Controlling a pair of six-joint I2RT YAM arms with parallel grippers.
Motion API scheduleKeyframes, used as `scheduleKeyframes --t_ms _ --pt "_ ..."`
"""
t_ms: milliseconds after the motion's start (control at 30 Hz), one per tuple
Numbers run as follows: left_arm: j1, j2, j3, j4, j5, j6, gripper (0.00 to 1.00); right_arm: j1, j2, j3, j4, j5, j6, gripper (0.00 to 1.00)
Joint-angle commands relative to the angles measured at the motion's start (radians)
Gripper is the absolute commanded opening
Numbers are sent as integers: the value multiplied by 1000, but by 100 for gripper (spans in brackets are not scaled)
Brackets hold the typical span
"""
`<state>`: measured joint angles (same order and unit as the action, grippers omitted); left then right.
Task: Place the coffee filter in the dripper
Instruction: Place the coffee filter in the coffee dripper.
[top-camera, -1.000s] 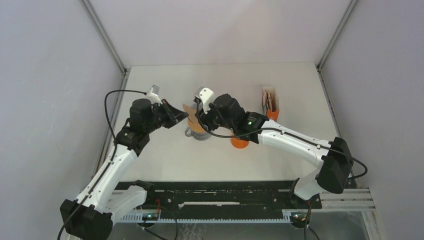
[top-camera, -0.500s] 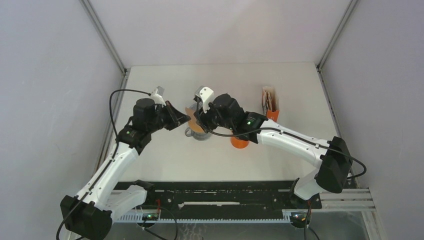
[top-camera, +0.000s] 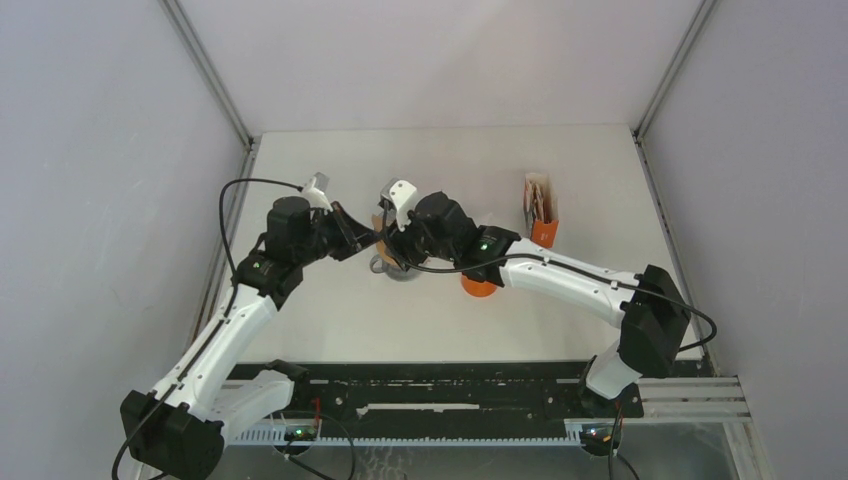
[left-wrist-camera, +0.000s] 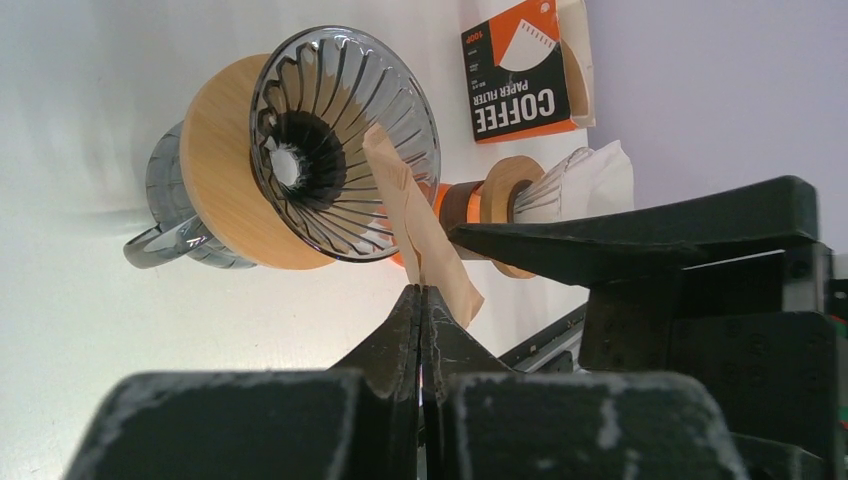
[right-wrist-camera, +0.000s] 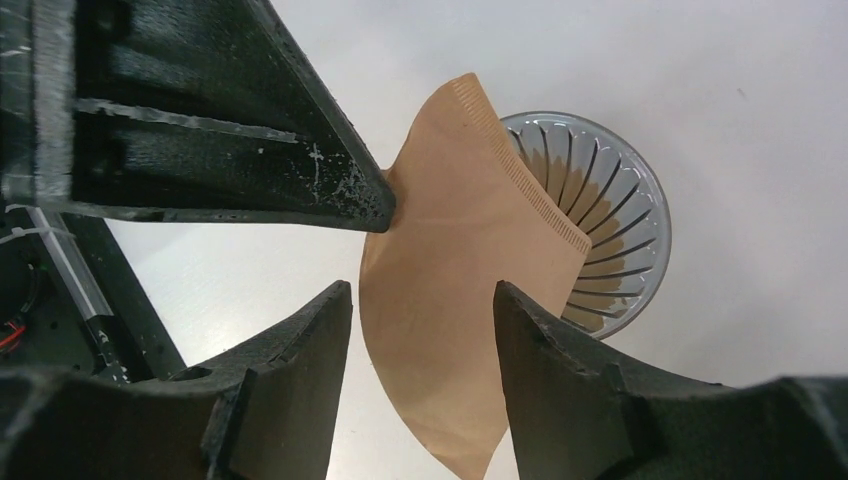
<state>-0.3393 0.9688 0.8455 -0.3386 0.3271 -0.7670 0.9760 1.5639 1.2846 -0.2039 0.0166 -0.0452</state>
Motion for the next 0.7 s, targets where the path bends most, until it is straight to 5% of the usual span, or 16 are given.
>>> scheduleKeyframes --t_ms 0,667 --pt "-8 -9 46 38 24 11 0 5 12 58 44 8 24 61" --pt "-9 -21 35 43 10 -1 0 30 -41 53 16 93 -17 59"
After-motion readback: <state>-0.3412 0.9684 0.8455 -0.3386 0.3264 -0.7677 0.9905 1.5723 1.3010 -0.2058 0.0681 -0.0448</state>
